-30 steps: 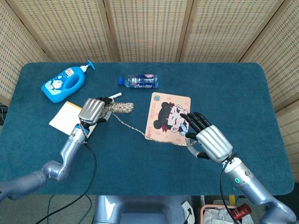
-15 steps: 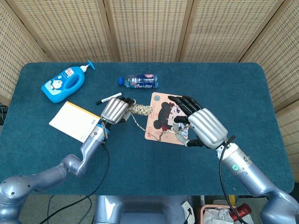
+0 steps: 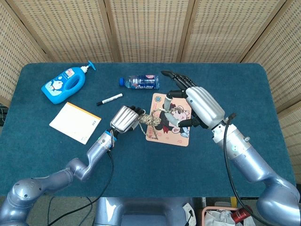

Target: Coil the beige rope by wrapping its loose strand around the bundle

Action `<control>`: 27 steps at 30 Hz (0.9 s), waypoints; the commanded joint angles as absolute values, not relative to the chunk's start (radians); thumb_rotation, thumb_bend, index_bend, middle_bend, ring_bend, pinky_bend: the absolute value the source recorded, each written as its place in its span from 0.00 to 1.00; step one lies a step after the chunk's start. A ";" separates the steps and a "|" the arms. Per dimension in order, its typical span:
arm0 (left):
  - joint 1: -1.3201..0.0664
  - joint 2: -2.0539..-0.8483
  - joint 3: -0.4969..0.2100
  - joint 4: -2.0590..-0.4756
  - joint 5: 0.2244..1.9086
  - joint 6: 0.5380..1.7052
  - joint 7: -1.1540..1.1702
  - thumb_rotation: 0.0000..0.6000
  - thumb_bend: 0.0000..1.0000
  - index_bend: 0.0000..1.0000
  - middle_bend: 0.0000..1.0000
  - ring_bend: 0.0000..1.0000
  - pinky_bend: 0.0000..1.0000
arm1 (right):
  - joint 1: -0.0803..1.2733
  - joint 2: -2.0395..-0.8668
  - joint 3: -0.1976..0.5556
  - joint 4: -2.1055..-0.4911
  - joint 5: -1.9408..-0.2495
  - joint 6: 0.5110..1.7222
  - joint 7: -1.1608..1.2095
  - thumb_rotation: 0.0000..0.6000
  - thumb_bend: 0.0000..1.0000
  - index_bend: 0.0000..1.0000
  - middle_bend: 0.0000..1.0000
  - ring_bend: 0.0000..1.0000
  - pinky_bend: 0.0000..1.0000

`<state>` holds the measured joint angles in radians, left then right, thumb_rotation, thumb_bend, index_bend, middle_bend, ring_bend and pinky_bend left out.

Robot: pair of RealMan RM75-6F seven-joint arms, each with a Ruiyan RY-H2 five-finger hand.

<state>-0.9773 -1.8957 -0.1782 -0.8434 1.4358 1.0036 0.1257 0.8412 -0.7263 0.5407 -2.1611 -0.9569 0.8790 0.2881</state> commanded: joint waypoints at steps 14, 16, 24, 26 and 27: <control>-0.970 -1.892 -0.036 -0.810 1.626 1.113 -0.066 1.00 0.85 0.71 0.62 0.58 0.67 | 0.979 -0.768 0.612 -2.009 -0.692 0.874 0.274 1.00 0.48 0.73 0.06 0.00 0.00; -0.971 -1.888 -0.024 -0.814 1.646 1.130 -0.091 1.00 0.85 0.71 0.62 0.58 0.67 | 0.987 -0.776 0.612 -1.996 -0.672 0.870 0.272 1.00 0.48 0.73 0.06 0.00 0.00; -0.970 -1.851 0.033 -0.819 1.725 1.203 -0.307 1.00 0.85 0.71 0.62 0.58 0.67 | 1.022 -0.823 0.591 -1.896 -0.600 0.848 0.244 1.00 0.48 0.73 0.06 0.00 0.00; -0.964 -1.843 0.040 -0.809 1.735 1.225 -0.352 1.00 0.85 0.71 0.62 0.58 0.67 | 1.022 -0.837 0.579 -1.862 -0.590 0.840 0.241 1.00 0.48 0.73 0.06 0.00 0.00; -0.960 -1.841 0.043 -0.804 1.739 1.237 -0.361 1.00 0.85 0.71 0.62 0.58 0.67 | 1.020 -0.845 0.572 -1.846 -0.584 0.836 0.241 1.00 0.48 0.73 0.06 0.00 0.00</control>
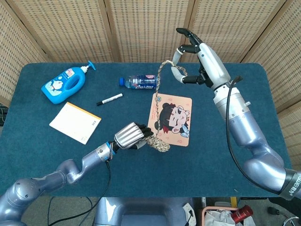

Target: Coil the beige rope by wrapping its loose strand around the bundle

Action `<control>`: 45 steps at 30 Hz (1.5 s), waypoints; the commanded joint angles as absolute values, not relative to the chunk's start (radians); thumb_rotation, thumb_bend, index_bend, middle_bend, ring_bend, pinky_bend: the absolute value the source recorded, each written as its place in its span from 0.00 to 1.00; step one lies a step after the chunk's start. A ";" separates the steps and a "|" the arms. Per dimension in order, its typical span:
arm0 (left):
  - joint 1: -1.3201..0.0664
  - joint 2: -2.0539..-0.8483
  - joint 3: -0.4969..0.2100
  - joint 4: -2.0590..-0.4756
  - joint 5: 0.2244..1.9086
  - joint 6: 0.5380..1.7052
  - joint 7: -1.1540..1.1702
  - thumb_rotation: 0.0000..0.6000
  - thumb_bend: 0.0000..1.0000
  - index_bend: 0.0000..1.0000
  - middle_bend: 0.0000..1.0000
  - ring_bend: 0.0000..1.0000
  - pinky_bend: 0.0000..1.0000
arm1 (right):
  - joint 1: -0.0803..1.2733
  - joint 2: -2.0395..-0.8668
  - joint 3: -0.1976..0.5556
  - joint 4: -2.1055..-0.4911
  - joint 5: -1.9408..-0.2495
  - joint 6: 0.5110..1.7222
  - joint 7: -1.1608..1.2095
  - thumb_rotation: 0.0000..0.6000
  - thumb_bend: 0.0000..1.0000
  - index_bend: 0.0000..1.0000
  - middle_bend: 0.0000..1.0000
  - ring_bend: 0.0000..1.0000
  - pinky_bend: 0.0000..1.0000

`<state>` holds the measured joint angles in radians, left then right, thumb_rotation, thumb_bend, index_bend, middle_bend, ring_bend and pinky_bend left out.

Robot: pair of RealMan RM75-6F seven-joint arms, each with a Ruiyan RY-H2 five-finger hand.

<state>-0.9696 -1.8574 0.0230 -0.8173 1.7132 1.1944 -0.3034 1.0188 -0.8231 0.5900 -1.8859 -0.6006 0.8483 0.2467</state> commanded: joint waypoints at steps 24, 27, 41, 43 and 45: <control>-0.906 -1.788 -0.067 -0.901 1.631 1.328 -0.691 1.00 0.85 0.72 0.62 0.58 0.67 | 0.904 -1.121 0.428 -1.466 -0.674 0.643 0.384 1.00 0.48 0.73 0.08 0.00 0.00; -0.906 -1.792 -0.100 -0.912 1.598 1.316 -0.684 1.00 0.85 0.72 0.62 0.58 0.67 | 0.862 -1.139 0.405 -1.471 -0.739 0.642 0.404 1.00 0.48 0.73 0.08 0.00 0.00; -0.923 -1.838 -0.254 -0.965 1.422 1.209 -0.579 1.00 0.85 0.72 0.62 0.58 0.67 | 0.713 -1.167 0.319 -1.549 -1.072 0.703 0.474 1.00 0.48 0.73 0.10 0.00 0.00; -0.928 -1.845 -0.278 -0.962 1.393 1.192 -0.553 1.00 0.85 0.72 0.62 0.58 0.67 | 0.693 -1.168 0.305 -1.570 -1.112 0.733 0.471 1.00 0.48 0.73 0.10 0.00 0.00; -0.933 -1.853 -0.307 -0.960 1.359 1.176 -0.532 1.00 0.85 0.72 0.62 0.59 0.67 | 0.672 -1.166 0.291 -1.594 -1.152 0.764 0.471 1.00 0.48 0.73 0.10 0.00 0.00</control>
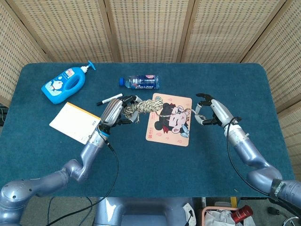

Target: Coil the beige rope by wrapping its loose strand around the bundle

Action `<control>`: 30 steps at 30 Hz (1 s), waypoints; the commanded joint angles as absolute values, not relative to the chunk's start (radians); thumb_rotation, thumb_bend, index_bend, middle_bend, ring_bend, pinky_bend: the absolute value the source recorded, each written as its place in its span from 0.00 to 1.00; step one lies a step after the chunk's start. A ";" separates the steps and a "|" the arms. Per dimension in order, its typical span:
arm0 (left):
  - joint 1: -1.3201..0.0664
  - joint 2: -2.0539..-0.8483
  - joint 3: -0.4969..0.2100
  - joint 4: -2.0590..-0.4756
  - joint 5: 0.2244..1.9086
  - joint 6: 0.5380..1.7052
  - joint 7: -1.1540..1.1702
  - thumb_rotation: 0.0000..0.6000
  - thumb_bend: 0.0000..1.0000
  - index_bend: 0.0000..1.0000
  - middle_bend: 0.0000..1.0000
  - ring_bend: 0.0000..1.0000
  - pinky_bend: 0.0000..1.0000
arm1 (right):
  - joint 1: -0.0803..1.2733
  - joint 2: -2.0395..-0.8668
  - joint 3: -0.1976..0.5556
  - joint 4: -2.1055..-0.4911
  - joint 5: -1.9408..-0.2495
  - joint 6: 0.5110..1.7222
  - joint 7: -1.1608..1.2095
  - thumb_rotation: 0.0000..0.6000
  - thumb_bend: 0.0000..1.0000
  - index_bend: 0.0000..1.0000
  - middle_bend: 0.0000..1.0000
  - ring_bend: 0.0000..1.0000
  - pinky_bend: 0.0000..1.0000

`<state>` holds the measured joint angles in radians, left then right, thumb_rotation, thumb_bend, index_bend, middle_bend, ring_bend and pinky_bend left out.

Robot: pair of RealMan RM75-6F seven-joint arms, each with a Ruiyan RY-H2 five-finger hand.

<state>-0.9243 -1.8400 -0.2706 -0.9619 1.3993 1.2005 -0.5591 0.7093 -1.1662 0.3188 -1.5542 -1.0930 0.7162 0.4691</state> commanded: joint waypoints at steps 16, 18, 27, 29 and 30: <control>-0.964 -1.912 -0.403 -0.895 1.245 1.135 -0.388 1.00 0.85 0.72 0.62 0.59 0.68 | 0.568 -1.139 0.170 -1.743 -1.467 0.963 0.480 1.00 0.48 0.73 0.08 0.00 0.00; -0.967 -1.915 -0.399 -0.890 1.248 1.132 -0.371 1.00 0.85 0.72 0.62 0.59 0.68 | 0.567 -1.131 0.160 -1.760 -1.505 0.979 0.493 1.00 0.48 0.73 0.08 0.00 0.00; -0.983 -1.930 -0.359 -0.870 1.287 1.122 -0.286 1.00 0.85 0.73 0.63 0.59 0.69 | 0.597 -1.057 0.160 -1.899 -1.617 1.021 0.516 1.00 0.48 0.73 0.08 0.00 0.00; -0.987 -1.938 -0.353 -0.869 1.292 1.121 -0.270 1.00 0.85 0.73 0.63 0.59 0.70 | 0.615 -1.047 0.178 -1.934 -1.612 1.017 0.497 1.00 0.48 0.73 0.08 0.00 0.00; -0.988 -1.941 -0.351 -0.869 1.294 1.120 -0.264 1.00 0.85 0.73 0.63 0.59 0.70 | 0.624 -1.045 0.187 -1.945 -1.605 1.012 0.484 1.00 0.48 0.73 0.08 0.00 0.00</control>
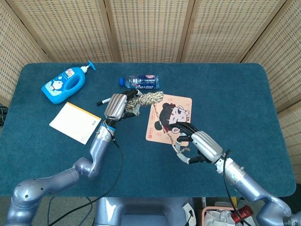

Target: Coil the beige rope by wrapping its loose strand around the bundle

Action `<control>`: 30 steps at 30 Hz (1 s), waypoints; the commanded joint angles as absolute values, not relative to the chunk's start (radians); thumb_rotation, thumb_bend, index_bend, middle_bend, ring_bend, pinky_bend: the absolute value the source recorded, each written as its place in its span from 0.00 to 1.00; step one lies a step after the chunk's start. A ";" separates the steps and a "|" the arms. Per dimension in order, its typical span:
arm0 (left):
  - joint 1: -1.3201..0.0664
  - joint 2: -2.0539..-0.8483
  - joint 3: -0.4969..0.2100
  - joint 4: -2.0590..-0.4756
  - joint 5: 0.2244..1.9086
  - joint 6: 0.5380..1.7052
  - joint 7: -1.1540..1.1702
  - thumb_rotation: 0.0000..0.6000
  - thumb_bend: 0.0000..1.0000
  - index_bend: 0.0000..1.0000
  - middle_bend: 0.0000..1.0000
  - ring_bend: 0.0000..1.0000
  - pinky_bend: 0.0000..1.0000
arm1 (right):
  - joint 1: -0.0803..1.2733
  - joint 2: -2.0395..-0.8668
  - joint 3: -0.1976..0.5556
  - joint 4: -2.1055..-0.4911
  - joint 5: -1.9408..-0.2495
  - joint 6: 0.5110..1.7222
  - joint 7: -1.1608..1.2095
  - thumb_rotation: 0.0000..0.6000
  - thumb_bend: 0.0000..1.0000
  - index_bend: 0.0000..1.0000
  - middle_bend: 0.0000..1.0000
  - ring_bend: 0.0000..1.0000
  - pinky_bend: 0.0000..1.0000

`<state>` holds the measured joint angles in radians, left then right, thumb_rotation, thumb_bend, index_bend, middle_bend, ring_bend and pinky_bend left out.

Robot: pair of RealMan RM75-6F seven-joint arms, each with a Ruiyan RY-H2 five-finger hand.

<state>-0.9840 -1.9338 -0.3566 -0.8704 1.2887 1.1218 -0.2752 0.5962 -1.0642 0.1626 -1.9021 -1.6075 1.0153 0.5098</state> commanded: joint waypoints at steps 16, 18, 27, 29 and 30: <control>-0.984 -1.967 -0.285 -0.898 1.349 1.123 -0.138 1.00 0.85 0.73 0.63 0.59 0.71 | 0.817 -1.082 0.393 -2.043 -1.239 0.909 0.277 1.00 0.48 0.73 0.08 0.00 0.00; -0.984 -1.962 -0.267 -0.896 1.369 1.120 -0.135 1.00 0.85 0.73 0.63 0.59 0.71 | 0.842 -1.090 0.417 -2.037 -1.175 0.907 0.251 1.00 0.48 0.73 0.08 0.00 0.00; -0.979 -1.950 -0.224 -0.891 1.432 1.132 -0.167 1.00 0.85 0.73 0.63 0.59 0.71 | 0.949 -1.127 0.499 -1.974 -0.934 0.904 0.174 1.00 0.48 0.73 0.08 0.00 0.00; -0.978 -1.944 -0.214 -0.892 1.447 1.135 -0.174 1.00 0.85 0.73 0.63 0.59 0.71 | 0.964 -1.128 0.506 -1.959 -0.905 0.902 0.159 1.00 0.48 0.73 0.08 0.00 0.00; -0.979 -1.941 -0.209 -0.892 1.454 1.136 -0.176 1.00 0.85 0.73 0.63 0.59 0.71 | 0.971 -1.128 0.510 -1.952 -0.890 0.902 0.153 1.00 0.48 0.73 0.08 0.00 0.00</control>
<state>-0.9789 -1.9455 -0.2146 -0.8912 1.4481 1.1335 -0.1721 0.9539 -1.1219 0.4959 -1.9691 -0.9124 0.9042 0.1699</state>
